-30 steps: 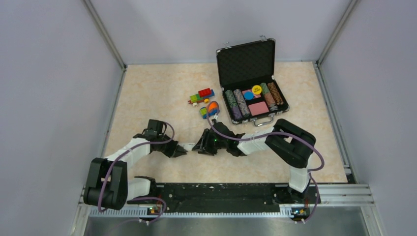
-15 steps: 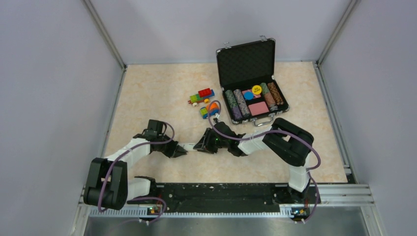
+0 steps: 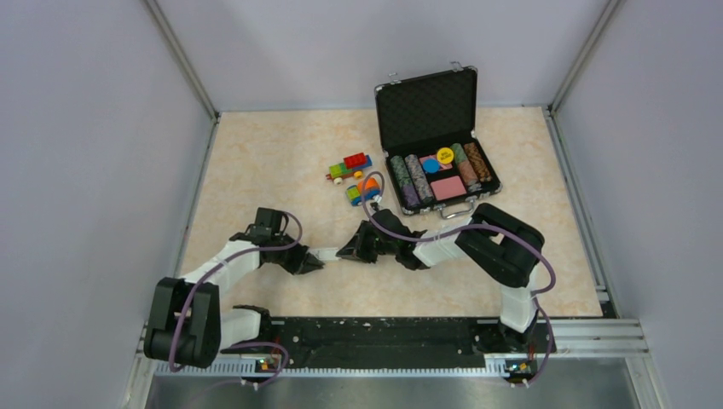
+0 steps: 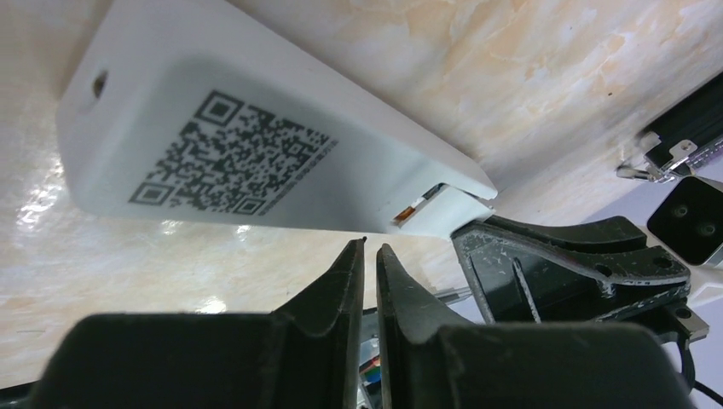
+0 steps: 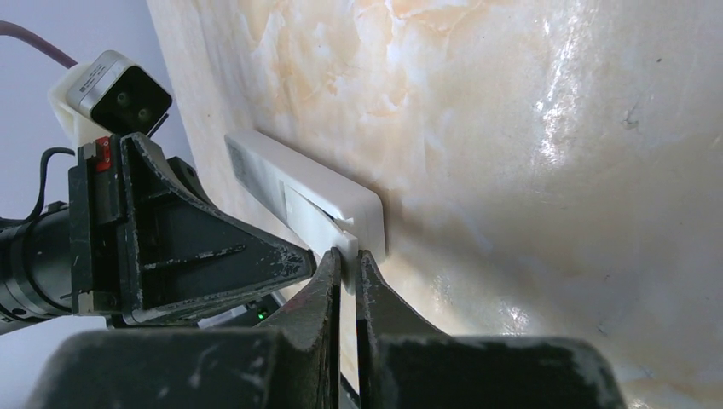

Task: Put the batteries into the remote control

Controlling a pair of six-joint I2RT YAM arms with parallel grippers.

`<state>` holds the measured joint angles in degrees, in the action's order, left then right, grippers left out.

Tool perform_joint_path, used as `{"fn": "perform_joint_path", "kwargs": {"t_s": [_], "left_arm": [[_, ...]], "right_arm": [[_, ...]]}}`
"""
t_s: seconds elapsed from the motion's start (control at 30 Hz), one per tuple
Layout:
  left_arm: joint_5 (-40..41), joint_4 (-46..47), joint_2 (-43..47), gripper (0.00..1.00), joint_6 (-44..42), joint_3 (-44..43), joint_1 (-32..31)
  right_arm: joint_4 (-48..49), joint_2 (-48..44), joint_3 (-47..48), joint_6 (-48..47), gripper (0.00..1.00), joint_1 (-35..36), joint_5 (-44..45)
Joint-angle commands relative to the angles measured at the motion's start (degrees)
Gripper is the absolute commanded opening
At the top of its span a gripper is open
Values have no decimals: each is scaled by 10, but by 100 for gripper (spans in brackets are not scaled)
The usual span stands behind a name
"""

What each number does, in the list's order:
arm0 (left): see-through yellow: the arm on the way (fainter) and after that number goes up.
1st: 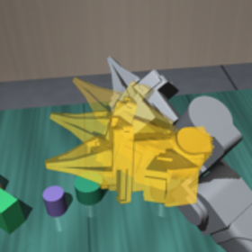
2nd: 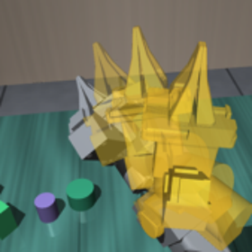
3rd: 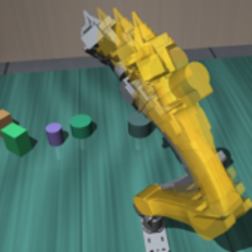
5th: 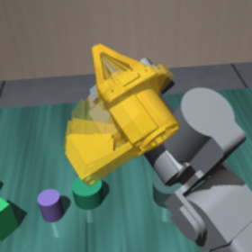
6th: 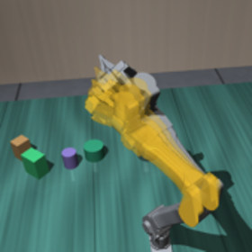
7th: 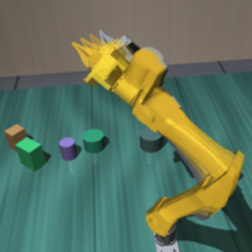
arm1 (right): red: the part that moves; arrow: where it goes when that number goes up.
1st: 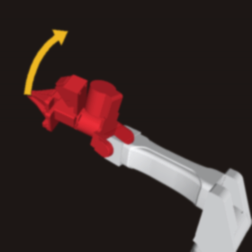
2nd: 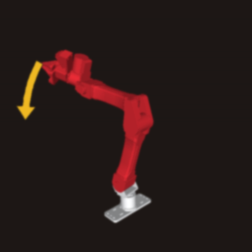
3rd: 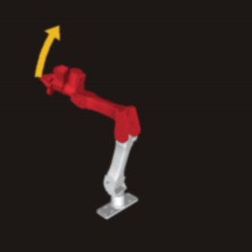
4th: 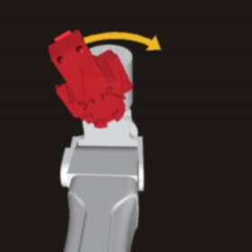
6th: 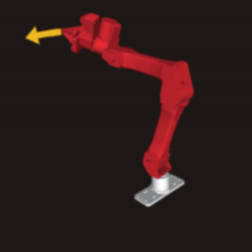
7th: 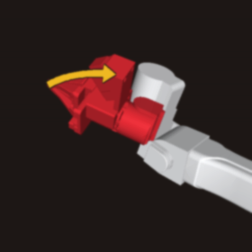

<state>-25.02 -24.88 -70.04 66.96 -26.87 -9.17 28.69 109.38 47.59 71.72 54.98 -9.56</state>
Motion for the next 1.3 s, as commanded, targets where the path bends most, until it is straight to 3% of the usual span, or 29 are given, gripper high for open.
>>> {"fn": "perform_joint_path", "kwargs": {"t_s": [0.0,0.37,0.77,1.07,1.27], "left_arm": [[12,-36,35,15,-24,-13,-1],[46,-81,55,10,-45,-48,7],[70,-81,24,11,-62,-76,13],[79,-74,8,17,-72,-70,13],[83,-68,13,26,-77,-71,13]], "right_arm": [[2,-3,-8,-27,0,-1,16],[35,-14,-35,-69,0,0,31],[-4,-20,-20,-98,0,-1,40],[-31,-2,2,-103,0,-2,25],[-59,8,22,-100,0,-1,13]]}}
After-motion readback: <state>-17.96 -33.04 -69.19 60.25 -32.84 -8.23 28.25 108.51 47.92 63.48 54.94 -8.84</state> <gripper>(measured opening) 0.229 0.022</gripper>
